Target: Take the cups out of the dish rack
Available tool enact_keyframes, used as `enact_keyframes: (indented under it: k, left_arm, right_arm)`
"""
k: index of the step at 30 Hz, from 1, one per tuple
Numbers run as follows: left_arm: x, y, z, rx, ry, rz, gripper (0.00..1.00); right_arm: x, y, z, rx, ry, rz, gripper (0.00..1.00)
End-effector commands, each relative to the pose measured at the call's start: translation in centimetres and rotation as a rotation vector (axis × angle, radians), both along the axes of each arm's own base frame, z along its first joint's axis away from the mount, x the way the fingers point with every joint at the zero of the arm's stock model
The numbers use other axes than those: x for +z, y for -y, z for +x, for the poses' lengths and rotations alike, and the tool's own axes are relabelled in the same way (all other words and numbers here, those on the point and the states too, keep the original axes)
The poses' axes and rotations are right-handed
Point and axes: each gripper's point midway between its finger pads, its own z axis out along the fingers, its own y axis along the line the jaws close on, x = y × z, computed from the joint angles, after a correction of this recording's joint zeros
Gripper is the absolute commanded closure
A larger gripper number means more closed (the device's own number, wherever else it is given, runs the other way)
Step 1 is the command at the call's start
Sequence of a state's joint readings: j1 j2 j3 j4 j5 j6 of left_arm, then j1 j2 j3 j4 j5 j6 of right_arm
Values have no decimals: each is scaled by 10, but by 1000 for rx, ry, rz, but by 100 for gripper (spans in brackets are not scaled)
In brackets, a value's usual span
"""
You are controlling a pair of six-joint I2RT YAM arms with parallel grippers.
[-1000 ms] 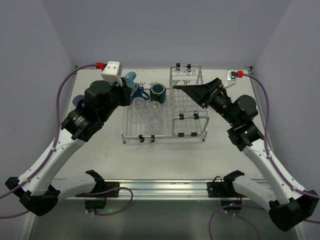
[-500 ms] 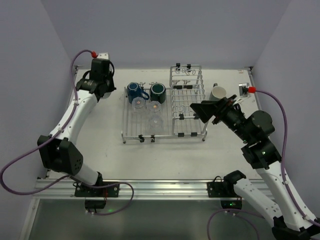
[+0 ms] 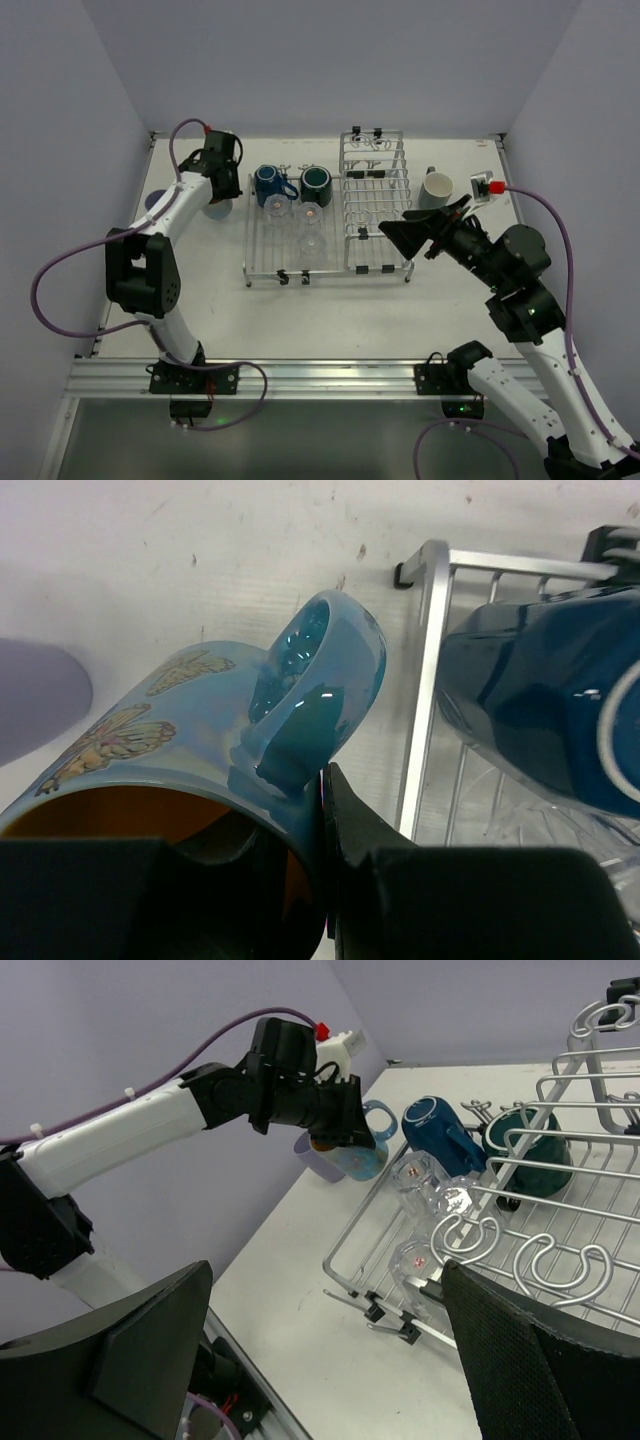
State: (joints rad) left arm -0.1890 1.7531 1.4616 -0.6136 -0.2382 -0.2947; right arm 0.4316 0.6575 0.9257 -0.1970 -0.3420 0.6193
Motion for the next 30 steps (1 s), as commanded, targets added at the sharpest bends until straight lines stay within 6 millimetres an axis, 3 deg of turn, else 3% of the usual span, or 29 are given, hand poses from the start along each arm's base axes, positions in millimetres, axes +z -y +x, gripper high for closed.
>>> enact_keyframes:
  k: [1,7,10,11,12,14,15,18,21,22,25,30]
  left_arm:
    - [3,-12,17,17,76,-3,100]
    - [-27,-20,15,31,18,-28,100]
    - [-40,-23,16,42,-10,-43,100]
    - [-42,-25,15,44,-14,-39,94]
    - [-44,-26,14,51,-17,-28,90]
    - [-46,-31,12,65,-23,-18,78]
    - [-47,-33,12,68,-25,-15,74]
    - [-47,-36,9,76,-24,-13,63]
    - [-39,-37,9,76,0,-18,48]
    - [-37,-36,8,75,4,-20,38]
    - [-17,-32,10,65,53,-47,24]
    - [36,-19,8,28,184,-131,12]
  right_arm:
    - [2,-2,-7,32,24,-17,1]
    - [-1,-5,-3,41,13,-21,1]
    - [-4,-19,-5,96,6,-34,1]
    - [-12,-26,-1,109,-7,-74,1]
    - [-5,-38,-9,151,9,-92,1]
    - [-22,-48,1,112,-9,-195,1]
    - [-15,-60,-7,146,6,-208,1]
    - [-22,-77,-4,148,-11,-259,1]
    - [-26,-87,-1,134,-25,-298,1]
    - [-28,-89,0,129,-23,-317,1]
    - [-38,-99,4,106,-41,-392,1]
    - [-48,-113,10,62,-54,-475,1]
